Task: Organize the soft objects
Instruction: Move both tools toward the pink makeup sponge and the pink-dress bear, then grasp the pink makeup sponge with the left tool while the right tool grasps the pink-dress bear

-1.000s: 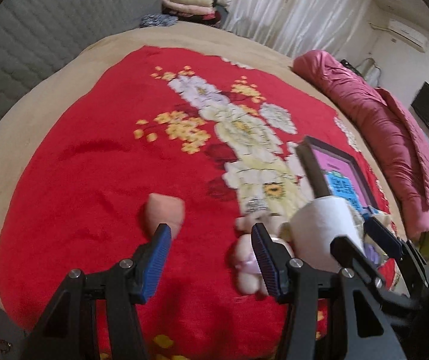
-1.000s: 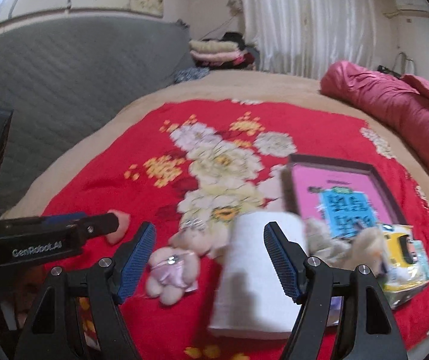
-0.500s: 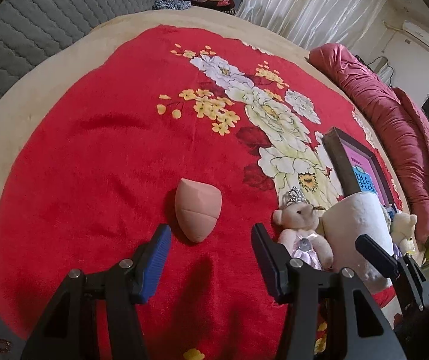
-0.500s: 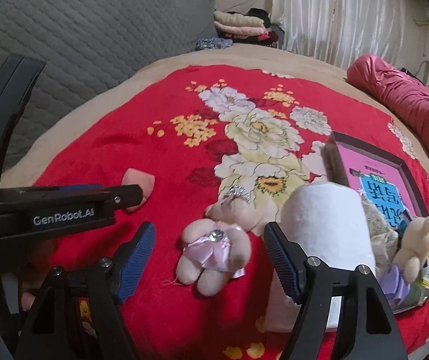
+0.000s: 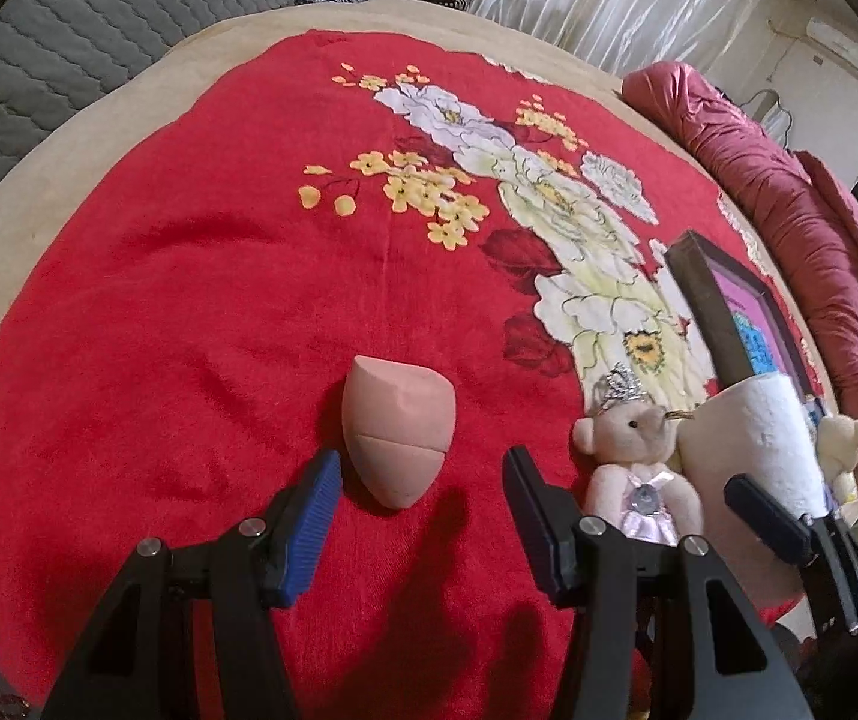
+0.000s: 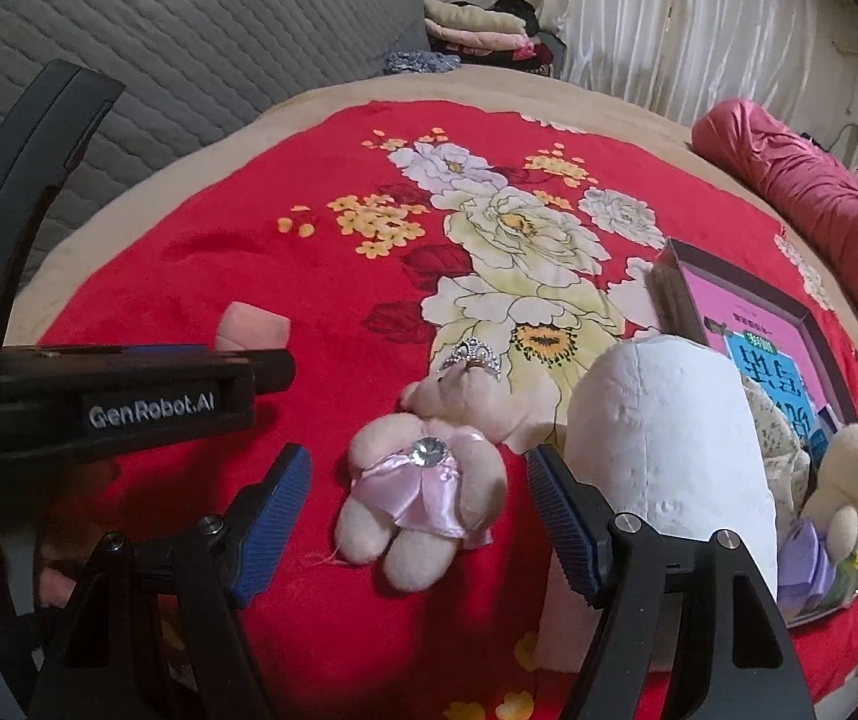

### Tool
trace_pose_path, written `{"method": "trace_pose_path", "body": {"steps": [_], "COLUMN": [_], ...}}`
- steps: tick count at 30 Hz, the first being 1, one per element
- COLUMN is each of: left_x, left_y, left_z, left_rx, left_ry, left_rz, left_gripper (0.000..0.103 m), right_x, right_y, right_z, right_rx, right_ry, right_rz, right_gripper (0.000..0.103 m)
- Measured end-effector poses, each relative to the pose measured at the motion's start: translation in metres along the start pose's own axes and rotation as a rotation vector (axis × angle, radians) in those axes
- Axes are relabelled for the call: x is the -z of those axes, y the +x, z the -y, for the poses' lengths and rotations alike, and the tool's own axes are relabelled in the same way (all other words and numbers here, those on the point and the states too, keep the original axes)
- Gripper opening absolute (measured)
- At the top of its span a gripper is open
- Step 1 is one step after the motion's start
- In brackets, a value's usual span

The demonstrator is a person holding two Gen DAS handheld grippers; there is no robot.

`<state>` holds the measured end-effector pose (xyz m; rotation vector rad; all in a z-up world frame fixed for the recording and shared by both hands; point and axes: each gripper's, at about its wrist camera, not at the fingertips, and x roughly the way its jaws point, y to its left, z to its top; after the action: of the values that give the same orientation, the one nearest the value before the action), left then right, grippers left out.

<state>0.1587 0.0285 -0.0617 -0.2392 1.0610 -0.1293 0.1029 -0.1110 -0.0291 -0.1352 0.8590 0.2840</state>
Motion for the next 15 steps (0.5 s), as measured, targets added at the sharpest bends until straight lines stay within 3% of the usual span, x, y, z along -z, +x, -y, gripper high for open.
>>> {"method": "trace_pose_path", "body": {"steps": [8, 11, 15], "left_x": [-0.005, -0.007, -0.009], "left_y": [0.013, 0.015, 0.015], "left_z": [-0.004, -0.007, -0.015], "left_rx": [0.000, -0.018, 0.015], "left_ry": [0.014, 0.011, -0.020], "left_rz": [0.008, 0.017, 0.013], "left_gripper": [0.055, 0.039, 0.038], "right_x": [-0.007, -0.009, -0.011], "right_y": [0.017, 0.025, 0.036], "right_z": [-0.007, -0.009, -0.013], "right_rx": [0.048, 0.076, 0.111], "right_ry": [-0.043, -0.068, -0.103], "right_rz": [-0.022, -0.035, -0.061], "right_gripper": [0.076, 0.076, 0.076]}}
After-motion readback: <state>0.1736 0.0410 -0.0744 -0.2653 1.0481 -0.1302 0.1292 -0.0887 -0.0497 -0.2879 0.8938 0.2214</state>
